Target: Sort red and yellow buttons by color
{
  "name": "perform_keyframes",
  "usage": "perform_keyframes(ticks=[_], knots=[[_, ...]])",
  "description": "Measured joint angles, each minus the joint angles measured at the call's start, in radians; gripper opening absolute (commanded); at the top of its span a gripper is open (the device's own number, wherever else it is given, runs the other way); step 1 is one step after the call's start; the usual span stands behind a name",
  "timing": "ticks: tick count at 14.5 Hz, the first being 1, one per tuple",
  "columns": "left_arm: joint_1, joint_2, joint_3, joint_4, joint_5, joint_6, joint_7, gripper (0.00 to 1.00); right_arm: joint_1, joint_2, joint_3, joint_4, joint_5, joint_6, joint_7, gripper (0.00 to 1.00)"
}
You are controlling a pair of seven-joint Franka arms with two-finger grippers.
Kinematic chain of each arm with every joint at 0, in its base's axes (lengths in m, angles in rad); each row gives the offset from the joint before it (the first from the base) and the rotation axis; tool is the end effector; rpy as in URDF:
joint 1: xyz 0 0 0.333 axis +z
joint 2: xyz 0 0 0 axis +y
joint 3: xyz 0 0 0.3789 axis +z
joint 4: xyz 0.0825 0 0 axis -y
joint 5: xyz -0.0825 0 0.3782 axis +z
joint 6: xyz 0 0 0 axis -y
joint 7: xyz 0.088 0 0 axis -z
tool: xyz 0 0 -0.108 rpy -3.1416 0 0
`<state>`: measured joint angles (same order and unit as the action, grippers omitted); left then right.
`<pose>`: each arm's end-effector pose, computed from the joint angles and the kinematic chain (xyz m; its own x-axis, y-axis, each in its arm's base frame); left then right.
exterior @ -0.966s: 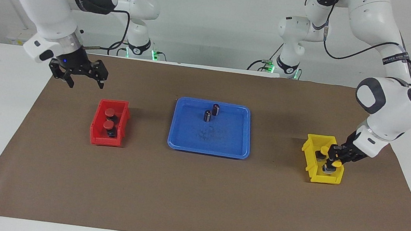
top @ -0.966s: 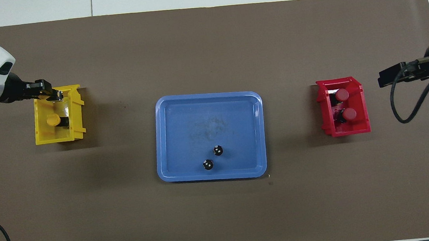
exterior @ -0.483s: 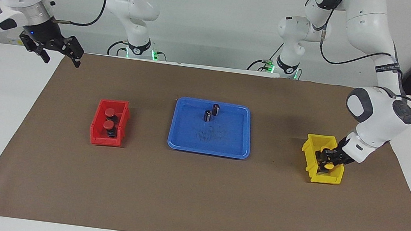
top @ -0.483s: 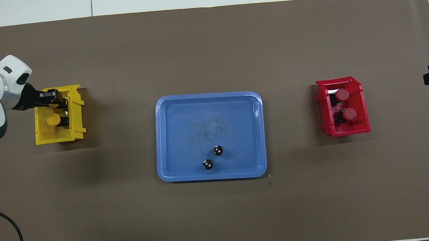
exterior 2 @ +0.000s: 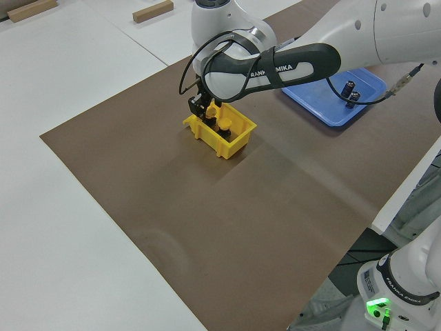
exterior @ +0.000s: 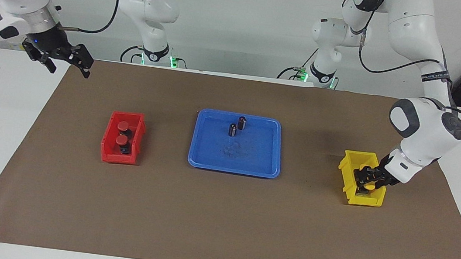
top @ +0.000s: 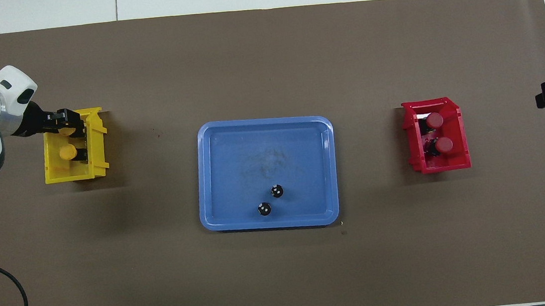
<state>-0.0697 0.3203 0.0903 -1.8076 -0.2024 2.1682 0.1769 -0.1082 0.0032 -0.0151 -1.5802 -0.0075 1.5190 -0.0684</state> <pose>0.6549 -0.0004 0.4336 0.9971 -0.0468 0.0595 -0.0545 -0.9894 0.1345 0.5396 -0.0677 0.6759 0.9964 -0.0550 -0.0647 -0.0549 -0.9985 0.0031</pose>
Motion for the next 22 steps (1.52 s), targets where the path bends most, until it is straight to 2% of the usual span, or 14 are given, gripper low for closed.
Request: perform_keyframes(ticks=[1,2,5,8,12,15,22], knots=[[0.0,-0.001,0.0,0.022,0.0,-0.021,0.0,0.81,0.0,0.0,0.0,0.0,0.0,0.0,0.0,1.0],[0.001,-0.004,0.0,0.047,0.0,-0.043,0.0,1.0,0.0,0.0,0.0,0.0,0.0,0.0,0.0,1.0],[-0.001,-0.042,-0.002,0.135,0.022,-0.155,0.003,1.0,0.001,0.0,0.003,0.003,0.0,0.0,0.0,1.0],[-0.007,-0.105,-0.015,0.225,0.135,-0.361,0.005,1.0,0.001,0.0,0.01,0.006,0.0,0.0,0.0,1.0],[-0.017,-0.209,-0.019,0.241,0.15,-0.533,0.005,1.0,0.001,0.0,0.01,0.007,0.0,0.0,0.0,1.0],[-0.017,-0.25,-0.019,0.241,0.151,-0.593,0.005,1.0,0.0,0.0,0.007,0.007,0.0,0.0,0.0,1.0],[-0.017,-0.299,-0.017,0.24,0.151,-0.632,0.002,1.0,0.0,0.0,0.007,0.007,0.0,0.0,0.0,1.0]])
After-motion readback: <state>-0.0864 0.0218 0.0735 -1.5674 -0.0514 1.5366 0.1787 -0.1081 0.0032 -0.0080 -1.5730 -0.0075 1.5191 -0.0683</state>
